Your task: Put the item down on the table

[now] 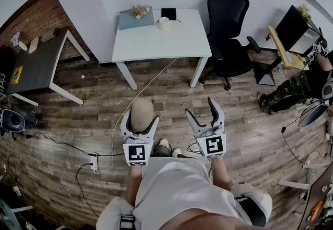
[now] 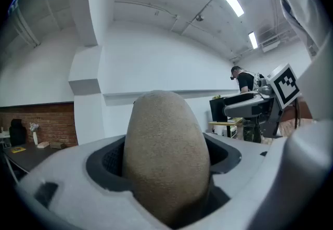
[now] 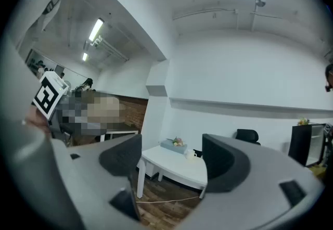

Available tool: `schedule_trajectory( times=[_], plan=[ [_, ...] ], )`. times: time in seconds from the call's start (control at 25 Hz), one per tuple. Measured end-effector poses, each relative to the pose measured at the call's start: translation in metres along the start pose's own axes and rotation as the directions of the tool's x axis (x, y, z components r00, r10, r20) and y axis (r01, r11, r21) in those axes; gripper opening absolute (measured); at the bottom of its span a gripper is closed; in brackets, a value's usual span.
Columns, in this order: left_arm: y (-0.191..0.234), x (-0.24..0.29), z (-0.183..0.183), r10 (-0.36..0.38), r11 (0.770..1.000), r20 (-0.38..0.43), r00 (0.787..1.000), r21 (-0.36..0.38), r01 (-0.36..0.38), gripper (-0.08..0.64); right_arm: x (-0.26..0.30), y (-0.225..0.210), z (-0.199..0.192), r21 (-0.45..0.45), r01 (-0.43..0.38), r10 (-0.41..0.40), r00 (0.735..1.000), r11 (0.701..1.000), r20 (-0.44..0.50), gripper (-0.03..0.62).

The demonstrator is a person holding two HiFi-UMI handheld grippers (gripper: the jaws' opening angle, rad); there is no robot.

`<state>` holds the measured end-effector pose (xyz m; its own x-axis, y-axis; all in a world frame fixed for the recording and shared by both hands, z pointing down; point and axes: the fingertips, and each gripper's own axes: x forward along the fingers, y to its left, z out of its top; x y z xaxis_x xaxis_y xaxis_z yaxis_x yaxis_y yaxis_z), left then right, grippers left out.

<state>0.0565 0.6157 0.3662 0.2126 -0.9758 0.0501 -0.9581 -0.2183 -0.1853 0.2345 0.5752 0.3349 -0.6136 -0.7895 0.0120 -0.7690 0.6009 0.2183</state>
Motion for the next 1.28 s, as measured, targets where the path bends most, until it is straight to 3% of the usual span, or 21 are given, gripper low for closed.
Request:
schedule_trajectory(
  times=[0.36,0.64,1.28],
  plan=[
    [0.018,0.009,-0.008,-0.010,1.000,-0.014,1.000,0.014,0.010,0.408,0.021,0.008,-0.007,0.052,0.002,-0.002,1.000,0.999,-0.010,0.360],
    [0.057,0.036,-0.019,-0.031,1.000,-0.006,1.000,-0.005,0.031,0.407,0.064,0.016,-0.011,0.024,0.024,-0.023,0.999,0.999,-0.038,0.367],
    [0.113,0.081,-0.009,-0.067,0.997,0.064,0.996,0.031,0.065,0.407,0.128,0.019,-0.005,0.000,0.060,-0.060,0.997,0.998,-0.041,0.365]
  ],
)
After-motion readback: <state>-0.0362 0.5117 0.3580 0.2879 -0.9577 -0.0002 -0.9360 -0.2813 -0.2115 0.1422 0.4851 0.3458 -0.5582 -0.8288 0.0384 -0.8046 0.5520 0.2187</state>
